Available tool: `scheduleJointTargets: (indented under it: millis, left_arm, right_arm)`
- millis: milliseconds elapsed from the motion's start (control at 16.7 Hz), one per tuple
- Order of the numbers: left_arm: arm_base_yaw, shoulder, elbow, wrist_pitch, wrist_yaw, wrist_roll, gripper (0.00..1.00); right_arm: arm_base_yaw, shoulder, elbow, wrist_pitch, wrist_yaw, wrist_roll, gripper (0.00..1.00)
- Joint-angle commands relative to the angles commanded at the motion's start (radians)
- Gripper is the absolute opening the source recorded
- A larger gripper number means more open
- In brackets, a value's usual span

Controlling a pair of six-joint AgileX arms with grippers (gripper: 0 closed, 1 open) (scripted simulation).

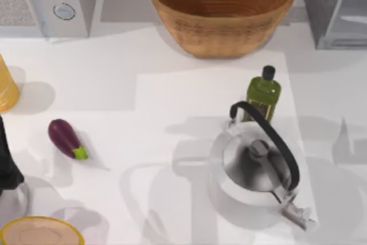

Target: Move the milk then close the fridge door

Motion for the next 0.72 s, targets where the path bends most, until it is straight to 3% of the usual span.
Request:
scheduleJointTargets:
  millis: [300, 720]
  left_arm:
    - [0.0, 0.0, 0.0, 0.0, 0.0, 0.0, 1.0]
    - [0.0, 0.0, 0.0, 0.0, 0.0, 0.0, 1.0]
  right_arm:
    - [0.019, -0.254, -0.154, -0.131, 0.026, 0.0, 1.0]
    - [0.023, -0.293, -0.178, -0.153, 0.034, 0.001, 1.0]
